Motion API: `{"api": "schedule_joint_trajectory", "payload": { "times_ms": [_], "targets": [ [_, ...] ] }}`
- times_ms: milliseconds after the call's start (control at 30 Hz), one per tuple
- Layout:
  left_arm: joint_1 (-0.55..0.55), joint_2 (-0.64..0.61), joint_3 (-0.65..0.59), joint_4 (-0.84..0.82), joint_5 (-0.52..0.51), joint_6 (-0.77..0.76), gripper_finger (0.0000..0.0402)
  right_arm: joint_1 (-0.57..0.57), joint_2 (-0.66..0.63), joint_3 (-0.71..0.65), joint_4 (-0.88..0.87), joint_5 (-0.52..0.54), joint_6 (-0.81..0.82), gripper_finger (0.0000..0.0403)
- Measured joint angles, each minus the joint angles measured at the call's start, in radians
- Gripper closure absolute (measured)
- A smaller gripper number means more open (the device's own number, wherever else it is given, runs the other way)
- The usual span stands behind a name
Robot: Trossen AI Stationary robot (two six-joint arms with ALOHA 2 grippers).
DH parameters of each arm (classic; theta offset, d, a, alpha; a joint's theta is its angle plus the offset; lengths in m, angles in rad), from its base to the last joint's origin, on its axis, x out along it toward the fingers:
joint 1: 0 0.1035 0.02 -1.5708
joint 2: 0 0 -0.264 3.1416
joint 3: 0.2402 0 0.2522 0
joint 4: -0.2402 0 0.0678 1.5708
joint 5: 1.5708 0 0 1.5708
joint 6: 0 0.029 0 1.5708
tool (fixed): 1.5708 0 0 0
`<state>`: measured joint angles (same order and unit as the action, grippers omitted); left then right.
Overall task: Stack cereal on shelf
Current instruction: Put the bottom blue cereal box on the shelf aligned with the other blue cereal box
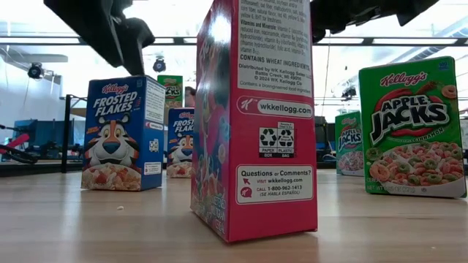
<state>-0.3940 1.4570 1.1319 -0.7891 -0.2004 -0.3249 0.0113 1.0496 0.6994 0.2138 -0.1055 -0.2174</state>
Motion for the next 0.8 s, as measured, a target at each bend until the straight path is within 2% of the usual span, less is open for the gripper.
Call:
{"api": "schedule_joint_trajectory", "payload": {
  "times_ms": [200, 433, 800],
  "targets": [
    [-0.003, 0.038, 0.039, -0.062, -0.042, 0.003, 0.0157, 0.0, 0.0, 0.0, -0.001, 0.0, 0.01, 0.0394],
    [-0.002, 0.039, 0.009, -0.06, -0.043, -0.06, 0.0159, 0.0, 0.0, 0.0, -0.001, 0.0, 0.011, 0.0394],
    [-0.006, 0.047, -0.009, -0.053, -0.043, -0.051, 0.0159, 0.0, 0.0, 0.0, -0.001, 0.0, 0.009, 0.0394]
  ]
}}
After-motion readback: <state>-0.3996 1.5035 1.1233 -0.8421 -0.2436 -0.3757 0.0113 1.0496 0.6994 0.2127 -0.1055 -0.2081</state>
